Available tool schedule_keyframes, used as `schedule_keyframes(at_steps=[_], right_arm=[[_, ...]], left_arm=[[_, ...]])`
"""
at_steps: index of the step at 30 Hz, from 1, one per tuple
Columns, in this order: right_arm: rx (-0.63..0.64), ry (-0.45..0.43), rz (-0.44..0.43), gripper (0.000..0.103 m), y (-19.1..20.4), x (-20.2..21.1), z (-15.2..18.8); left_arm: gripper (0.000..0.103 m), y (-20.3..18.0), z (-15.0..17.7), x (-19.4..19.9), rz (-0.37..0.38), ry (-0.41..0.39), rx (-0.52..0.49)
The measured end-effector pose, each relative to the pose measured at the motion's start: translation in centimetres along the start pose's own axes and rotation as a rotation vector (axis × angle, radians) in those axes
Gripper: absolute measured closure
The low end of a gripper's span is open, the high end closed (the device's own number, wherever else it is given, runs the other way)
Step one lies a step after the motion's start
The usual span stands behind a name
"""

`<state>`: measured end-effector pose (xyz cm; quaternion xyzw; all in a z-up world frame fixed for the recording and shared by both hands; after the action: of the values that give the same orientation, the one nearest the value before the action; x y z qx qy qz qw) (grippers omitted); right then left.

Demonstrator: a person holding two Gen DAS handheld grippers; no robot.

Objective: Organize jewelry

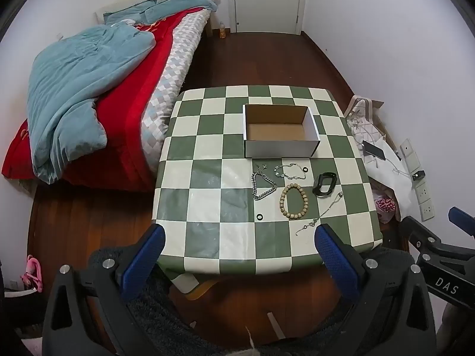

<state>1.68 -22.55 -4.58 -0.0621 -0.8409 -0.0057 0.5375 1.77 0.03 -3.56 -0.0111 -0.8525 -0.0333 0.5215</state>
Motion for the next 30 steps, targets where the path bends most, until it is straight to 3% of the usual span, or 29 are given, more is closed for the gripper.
schedule_keyframes(at_steps=[30], right_arm=[[0.002, 0.003, 0.001, 0.000, 0.39, 0.25, 0.14]], left_arm=[[0.000, -0.05, 0.39, 0.02, 0.002, -0.002, 0.006]])
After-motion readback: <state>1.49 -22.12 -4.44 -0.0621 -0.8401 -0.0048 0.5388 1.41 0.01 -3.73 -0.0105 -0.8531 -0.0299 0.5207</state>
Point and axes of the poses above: each gripper's, at about its wrist camera, not at the fingertips, and x roughly against the way its jaws point, y to its left, z to its underside, the point moved 4 cm from there along -x, roughly the way its jaws point, and after that the axes turned 2 degrees about -z, right-handed, at the moved point
